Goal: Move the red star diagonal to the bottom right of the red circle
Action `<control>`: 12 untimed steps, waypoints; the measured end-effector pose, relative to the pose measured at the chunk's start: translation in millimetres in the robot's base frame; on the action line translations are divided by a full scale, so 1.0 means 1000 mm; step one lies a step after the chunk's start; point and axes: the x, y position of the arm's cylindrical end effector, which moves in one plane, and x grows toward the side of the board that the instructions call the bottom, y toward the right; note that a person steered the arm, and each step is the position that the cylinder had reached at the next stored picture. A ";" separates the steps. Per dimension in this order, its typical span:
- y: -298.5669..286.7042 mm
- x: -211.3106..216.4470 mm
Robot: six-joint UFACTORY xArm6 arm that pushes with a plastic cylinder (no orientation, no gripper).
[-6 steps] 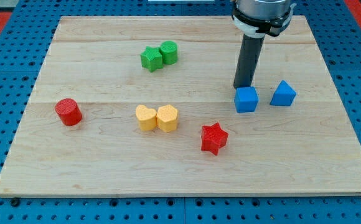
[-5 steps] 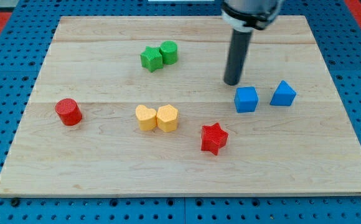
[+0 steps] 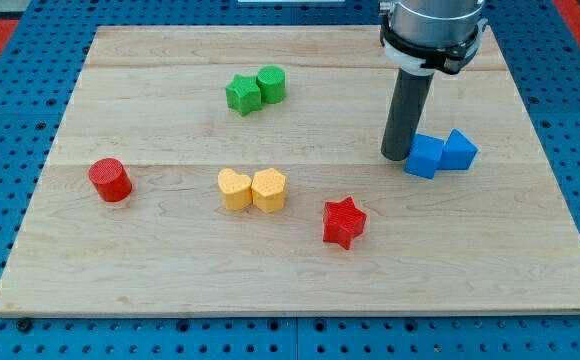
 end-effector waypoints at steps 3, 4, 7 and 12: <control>-0.019 0.074; -0.030 0.082; -0.092 0.084; -0.045 0.114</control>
